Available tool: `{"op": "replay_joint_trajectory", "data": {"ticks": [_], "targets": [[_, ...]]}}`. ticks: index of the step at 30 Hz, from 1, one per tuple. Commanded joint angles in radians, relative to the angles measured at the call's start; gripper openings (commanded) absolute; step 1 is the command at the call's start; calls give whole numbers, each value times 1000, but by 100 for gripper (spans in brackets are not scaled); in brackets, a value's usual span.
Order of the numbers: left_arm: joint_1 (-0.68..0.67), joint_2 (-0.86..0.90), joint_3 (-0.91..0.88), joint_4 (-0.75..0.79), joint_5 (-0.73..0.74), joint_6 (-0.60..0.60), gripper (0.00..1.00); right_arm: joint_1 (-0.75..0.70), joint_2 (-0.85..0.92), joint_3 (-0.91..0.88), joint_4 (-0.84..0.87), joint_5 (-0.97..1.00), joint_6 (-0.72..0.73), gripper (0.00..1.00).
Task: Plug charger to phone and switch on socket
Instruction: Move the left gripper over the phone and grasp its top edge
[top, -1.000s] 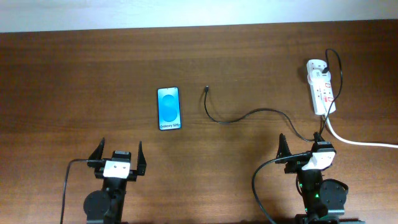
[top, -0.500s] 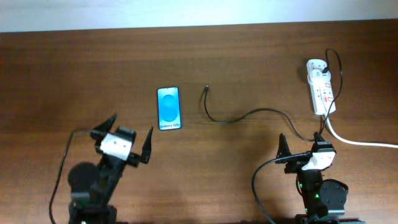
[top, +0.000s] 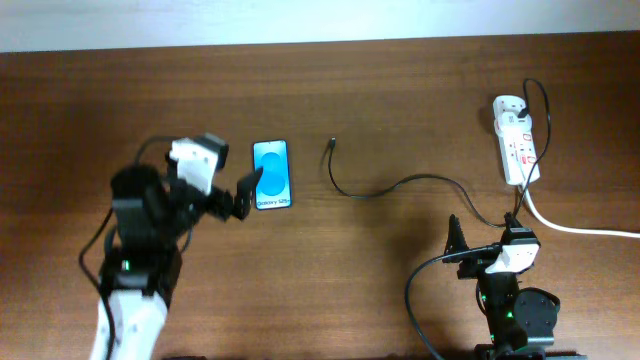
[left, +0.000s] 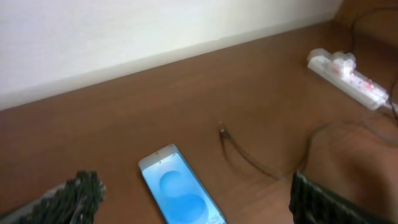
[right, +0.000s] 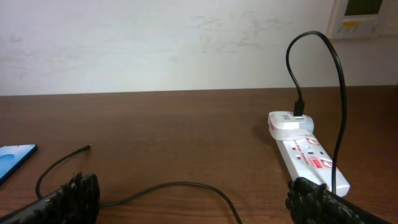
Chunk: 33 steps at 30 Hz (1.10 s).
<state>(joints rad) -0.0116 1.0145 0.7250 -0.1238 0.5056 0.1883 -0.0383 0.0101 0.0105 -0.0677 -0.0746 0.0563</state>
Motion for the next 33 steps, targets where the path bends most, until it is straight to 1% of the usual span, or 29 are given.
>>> {"op": "replay_joint_trajectory", "data": {"ticks": [1, 2, 3, 4, 5, 7, 8, 10, 15, 17, 20, 21, 22, 25, 26, 28, 29, 33], "targets": [[0, 265, 317, -249, 33, -42, 99, 6, -6, -5, -5, 5, 8, 98], [-3, 331, 394, -315, 32, -42, 99, 6, -6, -5, -5, 5, 8, 98], [-23, 434, 524, -412, 21, -41, 99, 6, -6, -5, -5, 5, 8, 98], [-68, 532, 665, -523, -89, -42, 99, 6, -6, -5, -5, 5, 8, 98], [-92, 578, 734, -595, -158, -42, 99, 6, -6, -5, -5, 5, 8, 98], [-116, 649, 824, -692, -220, -42, 99, 6, -6, -5, -5, 5, 8, 98], [-126, 715, 898, -761, -243, -42, 99, 6, -6, -5, -5, 5, 8, 98], [-137, 815, 989, -842, -251, -41, 99, 6, -6, -5, -5, 5, 8, 98], [-148, 853, 993, -838, -224, -42, 99, 6, -6, -5, -5, 5, 8, 98], [-149, 860, 992, -795, -235, -58, 99, 6, -6, -5, -5, 5, 8, 98], [-180, 915, 992, -744, -385, -275, 99, 6, -6, -5, -5, 5, 8, 98], [-192, 934, 992, -739, -411, -306, 99, 6, -6, -5, -5, 5, 8, 98], [-203, 958, 993, -729, -439, -324, 99, 6, -6, -5, -5, 5, 8, 98], [-212, 1032, 992, -714, -443, -379, 99, 6, -6, -5, -5, 5, 8, 98], [-215, 1048, 992, -715, -435, -380, 99, 6, -6, -5, -5, 5, 8, 98], [-226, 1081, 992, -734, -432, -395, 99, 6, -6, -5, -5, 5, 8, 98], [-231, 1098, 992, -747, -432, -424, 99, 6, -6, -5, -5, 5, 8, 98], [-244, 1180, 992, -779, -424, -443, 99, 6, -6, -5, -5, 5, 8, 98]]}}
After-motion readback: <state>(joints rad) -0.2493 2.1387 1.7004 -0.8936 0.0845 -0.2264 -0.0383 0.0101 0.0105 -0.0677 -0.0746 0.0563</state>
